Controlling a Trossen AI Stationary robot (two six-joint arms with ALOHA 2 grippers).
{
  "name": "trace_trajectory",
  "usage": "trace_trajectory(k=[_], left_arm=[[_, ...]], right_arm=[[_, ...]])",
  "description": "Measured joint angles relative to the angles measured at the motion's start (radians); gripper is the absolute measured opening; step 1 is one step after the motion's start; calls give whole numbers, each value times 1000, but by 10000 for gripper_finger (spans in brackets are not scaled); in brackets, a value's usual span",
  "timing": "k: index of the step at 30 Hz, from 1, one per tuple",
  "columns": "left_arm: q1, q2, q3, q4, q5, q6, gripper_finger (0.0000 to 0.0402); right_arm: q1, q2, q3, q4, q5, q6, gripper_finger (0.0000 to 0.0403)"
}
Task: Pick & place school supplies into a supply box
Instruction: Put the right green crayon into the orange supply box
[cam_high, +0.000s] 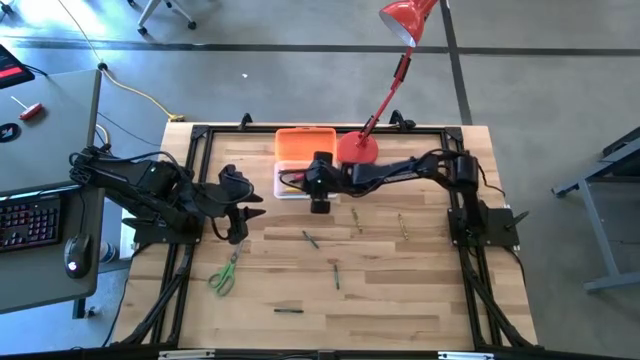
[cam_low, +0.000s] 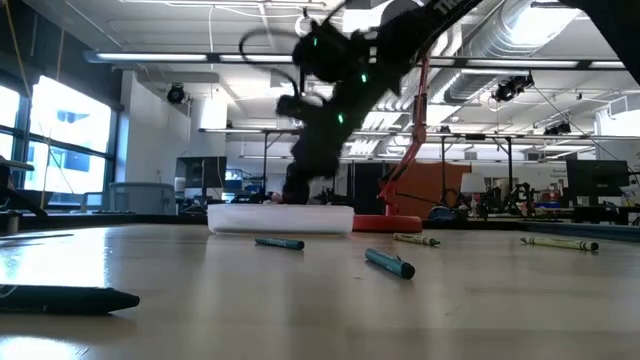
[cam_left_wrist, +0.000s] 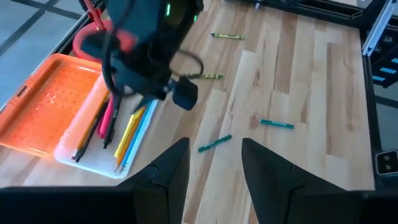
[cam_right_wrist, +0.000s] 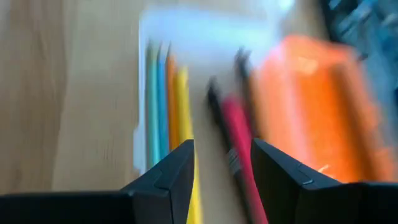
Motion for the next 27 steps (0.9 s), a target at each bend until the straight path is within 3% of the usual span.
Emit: trace_trajectory(k=[5, 10, 13, 19, 27], left_arm=[[-14, 0, 1, -105, -5, -125, 177], [-157, 5, -1, -411, -188, -543, 177], [-255, 14, -46, -478, -173, -779, 177], [-400, 13, -181, -393, -50, -1061, 177], [-438, 13, -410, -140, -244, -1091, 177]], right_arm=[[49, -86, 44, 1, 3, -13, 138], [108, -204, 40, -102, 1, -6, 138], [144, -259, 40, -204, 6, 45, 138], [214, -318, 40, -377, 6, 176, 138], [335, -320, 40, -603, 50, 465, 138]])
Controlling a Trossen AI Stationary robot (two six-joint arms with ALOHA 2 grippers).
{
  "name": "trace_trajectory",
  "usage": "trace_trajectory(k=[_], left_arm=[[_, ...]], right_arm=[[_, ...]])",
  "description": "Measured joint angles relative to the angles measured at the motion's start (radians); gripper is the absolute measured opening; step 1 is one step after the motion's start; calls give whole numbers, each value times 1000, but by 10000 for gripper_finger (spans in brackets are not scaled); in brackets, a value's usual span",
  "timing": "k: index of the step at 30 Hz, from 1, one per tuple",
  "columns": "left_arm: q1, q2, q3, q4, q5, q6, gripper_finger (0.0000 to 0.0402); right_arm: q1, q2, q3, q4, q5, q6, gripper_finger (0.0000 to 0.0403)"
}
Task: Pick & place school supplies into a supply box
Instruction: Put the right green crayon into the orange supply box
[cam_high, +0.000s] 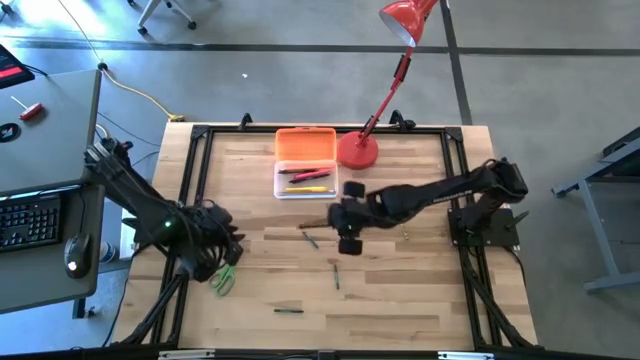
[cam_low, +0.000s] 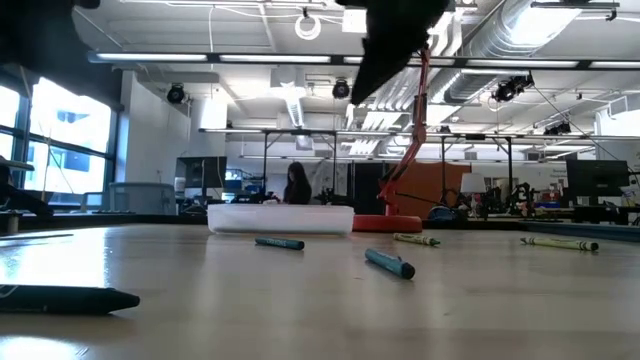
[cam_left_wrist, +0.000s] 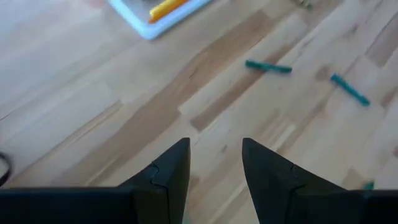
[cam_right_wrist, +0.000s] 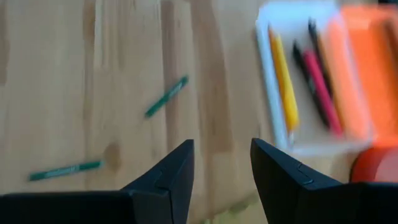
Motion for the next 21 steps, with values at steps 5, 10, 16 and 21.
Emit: trace_trajectory(k=[5, 10, 16, 21], left_arm=[[0, 0, -58, 113, -55, 45, 177], [0, 0, -67, 211, -68, 198, 177], [1, 0, -68, 201, -122, 220, 177], [0, 0, -68, 199, -98, 211, 177]], right_arm=[[125, -7, 0, -232, 191, 247, 138], [291, -8, 0, -452, 423, 576, 138], [406, -35, -90, -437, 464, 844, 138], [411, -95, -266, -419, 427, 997, 138]])
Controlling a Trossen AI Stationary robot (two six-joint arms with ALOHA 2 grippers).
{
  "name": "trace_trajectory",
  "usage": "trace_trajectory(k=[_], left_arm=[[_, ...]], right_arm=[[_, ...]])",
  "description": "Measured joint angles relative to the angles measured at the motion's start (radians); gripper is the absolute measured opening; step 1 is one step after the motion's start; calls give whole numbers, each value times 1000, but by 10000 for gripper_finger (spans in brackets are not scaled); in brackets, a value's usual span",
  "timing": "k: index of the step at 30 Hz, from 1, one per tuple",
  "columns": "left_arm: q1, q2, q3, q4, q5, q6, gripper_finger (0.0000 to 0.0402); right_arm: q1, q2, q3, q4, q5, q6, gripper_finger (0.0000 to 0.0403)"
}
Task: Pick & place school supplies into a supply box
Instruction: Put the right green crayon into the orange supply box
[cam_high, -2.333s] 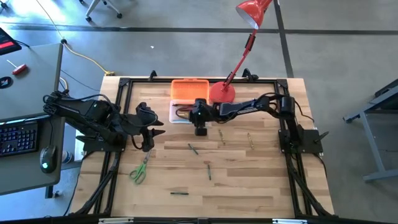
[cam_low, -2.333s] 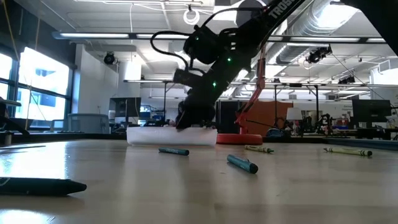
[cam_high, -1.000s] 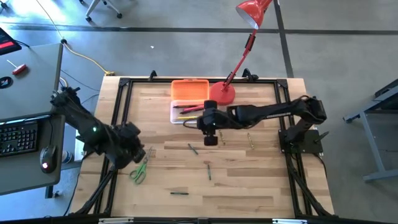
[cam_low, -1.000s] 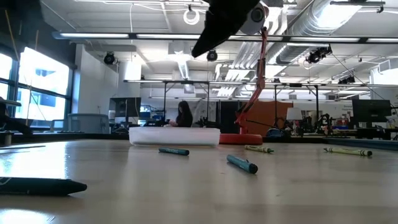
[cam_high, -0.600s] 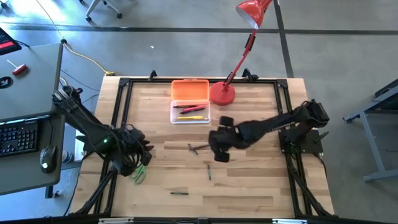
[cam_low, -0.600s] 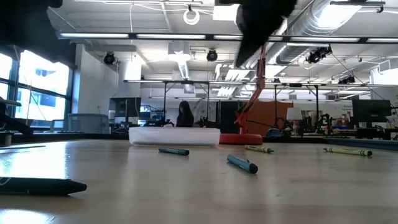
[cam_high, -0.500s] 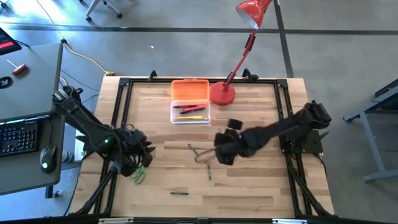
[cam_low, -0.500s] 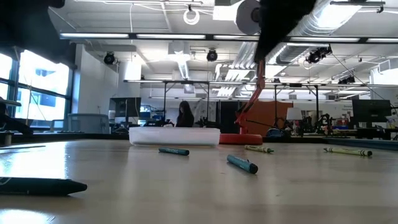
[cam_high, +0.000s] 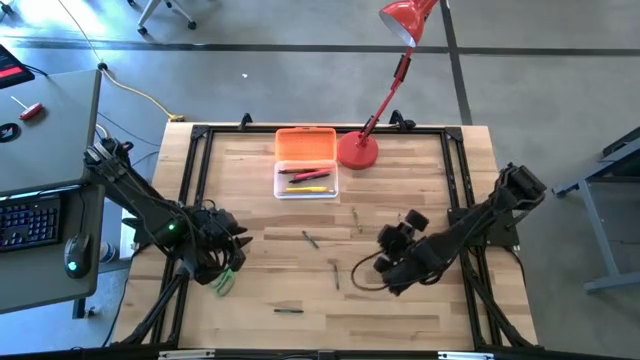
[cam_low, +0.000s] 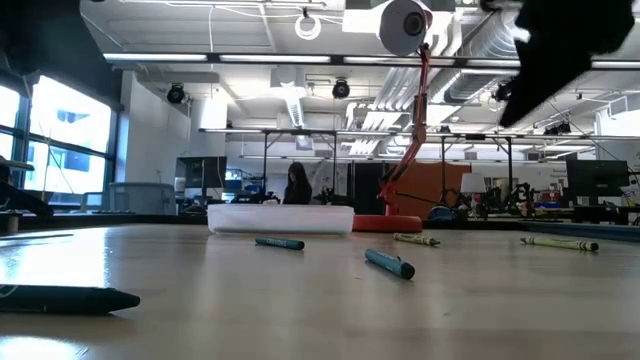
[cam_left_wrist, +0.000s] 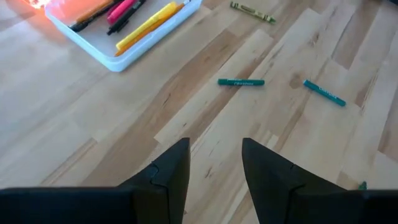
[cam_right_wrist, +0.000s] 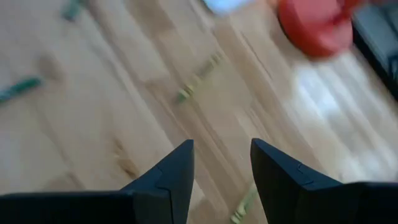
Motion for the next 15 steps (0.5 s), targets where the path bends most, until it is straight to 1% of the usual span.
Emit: trace_trajectory(k=[2, 4, 9, 12, 15], left_arm=[[0, 0, 0, -1, 5, 2, 177], [0, 0, 0, -1, 6, 24, 177], [0, 0, 0, -1, -10, 35, 177], [0, 0, 0, -1, -10, 35, 177], [0, 0, 0, -1, -10, 35, 177]], right_arm=[[-9, -44, -84, 26, 12, 64, 138], [-14, -96, -174, 94, 49, 103, 138], [-44, -208, -410, 363, 125, 125, 138], [-73, -234, -549, 550, 126, 130, 138], [-100, -233, -652, 657, 121, 139, 138]])
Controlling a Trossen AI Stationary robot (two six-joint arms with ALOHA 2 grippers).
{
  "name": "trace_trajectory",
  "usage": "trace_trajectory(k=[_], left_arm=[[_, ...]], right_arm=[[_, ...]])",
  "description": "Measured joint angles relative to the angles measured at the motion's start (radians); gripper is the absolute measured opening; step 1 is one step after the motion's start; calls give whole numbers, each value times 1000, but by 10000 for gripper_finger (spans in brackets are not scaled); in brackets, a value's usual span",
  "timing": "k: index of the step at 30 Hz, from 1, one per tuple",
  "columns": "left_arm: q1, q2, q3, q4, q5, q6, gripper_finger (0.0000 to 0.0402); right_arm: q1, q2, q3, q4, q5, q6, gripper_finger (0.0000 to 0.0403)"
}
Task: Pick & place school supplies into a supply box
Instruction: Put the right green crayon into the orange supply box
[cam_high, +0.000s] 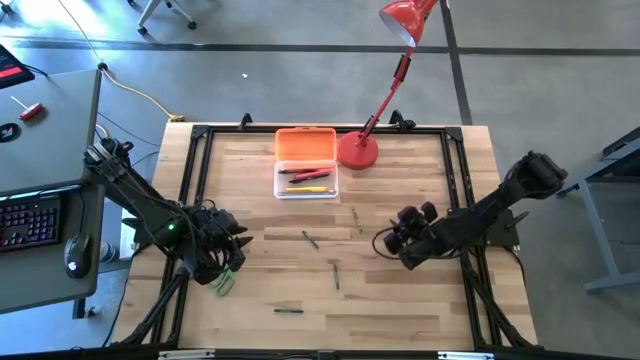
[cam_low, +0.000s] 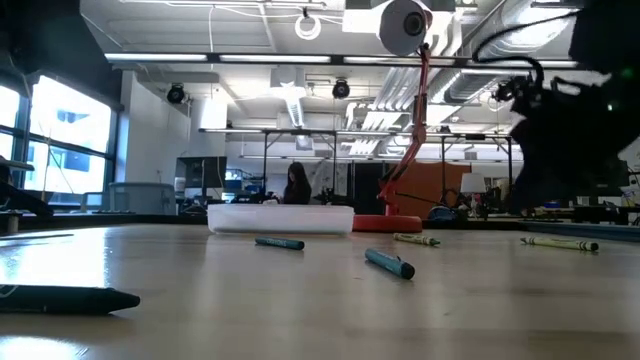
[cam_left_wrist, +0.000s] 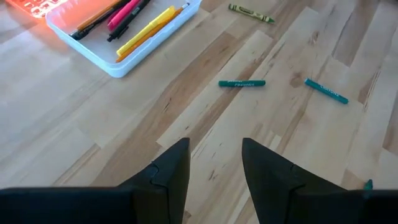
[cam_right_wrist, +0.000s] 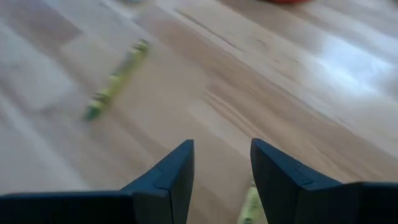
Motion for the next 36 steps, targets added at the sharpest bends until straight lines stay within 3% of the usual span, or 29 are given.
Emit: trace_trajectory(k=[6, 15, 24, 30, 36], left_arm=[[0, 0, 0, 0, 3, 0, 177], [0, 0, 0, 2, 2, -10, 177], [0, 0, 0, 3, -2, -11, 177], [0, 0, 0, 3, -2, -11, 177], [0, 0, 0, 3, -13, -11, 177]], right_arm=[[-50, 0, -71, 15, -40, 54, 138], [-61, 0, -70, -9, -120, 55, 138], [-67, 2, -70, -32, -128, 70, 138], [-66, 73, -66, -10, -158, 108, 138], [-64, 180, -66, 73, -105, 126, 136]])
